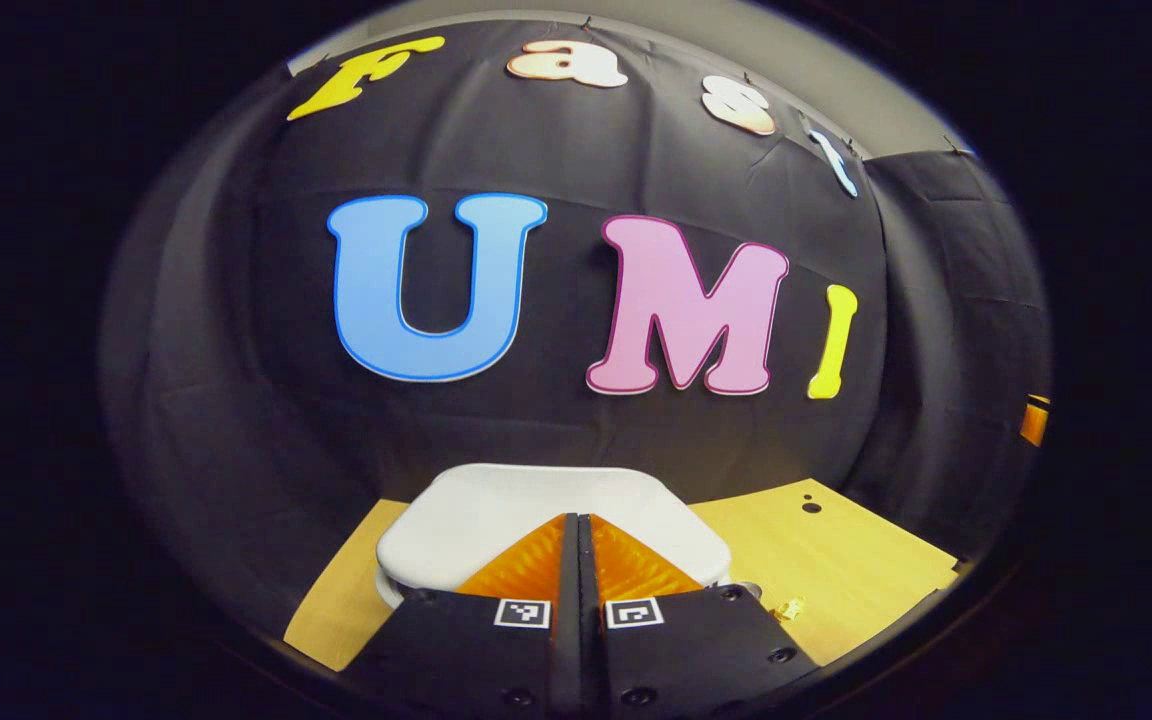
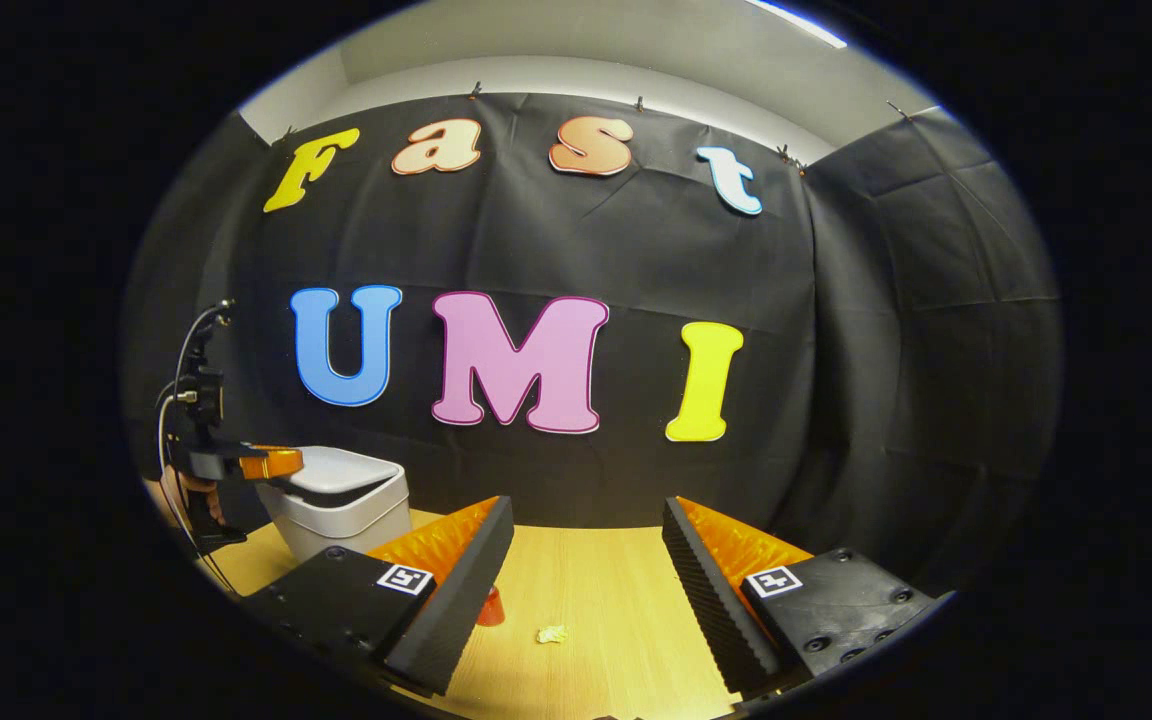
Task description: Press the lid of the desktop garbage bin to open it, pick up the crumpled paper on the desktop and throw it into the bin, then pick up the pop can on the desktop and drop it into the bin, and finally close the garbage bin lid.
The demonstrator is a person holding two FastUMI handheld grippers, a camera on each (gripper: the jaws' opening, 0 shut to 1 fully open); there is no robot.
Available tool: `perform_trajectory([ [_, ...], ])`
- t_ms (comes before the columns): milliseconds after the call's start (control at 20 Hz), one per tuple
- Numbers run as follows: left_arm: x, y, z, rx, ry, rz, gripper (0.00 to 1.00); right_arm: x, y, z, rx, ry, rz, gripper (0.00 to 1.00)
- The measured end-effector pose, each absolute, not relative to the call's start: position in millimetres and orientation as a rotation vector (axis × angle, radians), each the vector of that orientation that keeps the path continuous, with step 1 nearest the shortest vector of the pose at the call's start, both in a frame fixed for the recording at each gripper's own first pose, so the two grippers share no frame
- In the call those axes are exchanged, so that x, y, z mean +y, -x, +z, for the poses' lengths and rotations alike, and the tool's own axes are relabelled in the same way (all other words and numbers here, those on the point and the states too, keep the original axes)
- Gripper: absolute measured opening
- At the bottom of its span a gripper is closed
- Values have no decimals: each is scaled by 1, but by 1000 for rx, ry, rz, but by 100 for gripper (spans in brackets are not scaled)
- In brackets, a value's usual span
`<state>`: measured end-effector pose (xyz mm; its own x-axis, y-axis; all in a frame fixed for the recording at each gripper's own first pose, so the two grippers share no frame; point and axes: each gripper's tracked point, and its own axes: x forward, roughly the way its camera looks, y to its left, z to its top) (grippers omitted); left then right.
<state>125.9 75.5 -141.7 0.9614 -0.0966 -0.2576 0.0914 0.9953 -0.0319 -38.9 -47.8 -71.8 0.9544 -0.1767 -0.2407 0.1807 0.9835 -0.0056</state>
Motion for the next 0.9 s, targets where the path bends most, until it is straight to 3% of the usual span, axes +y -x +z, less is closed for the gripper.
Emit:
perform_trajectory([
  [350,59,-115,-53,92,33,-110,6,-50,33,-61,203,-17,-178,98],
  [600,32,-75,4,-34,15,-121,7,-52,33,-60,199,-44,-183,97],
  [900,8,-13,15,-64,137,-88,6,-50,28,-65,211,-37,-164,98],
])
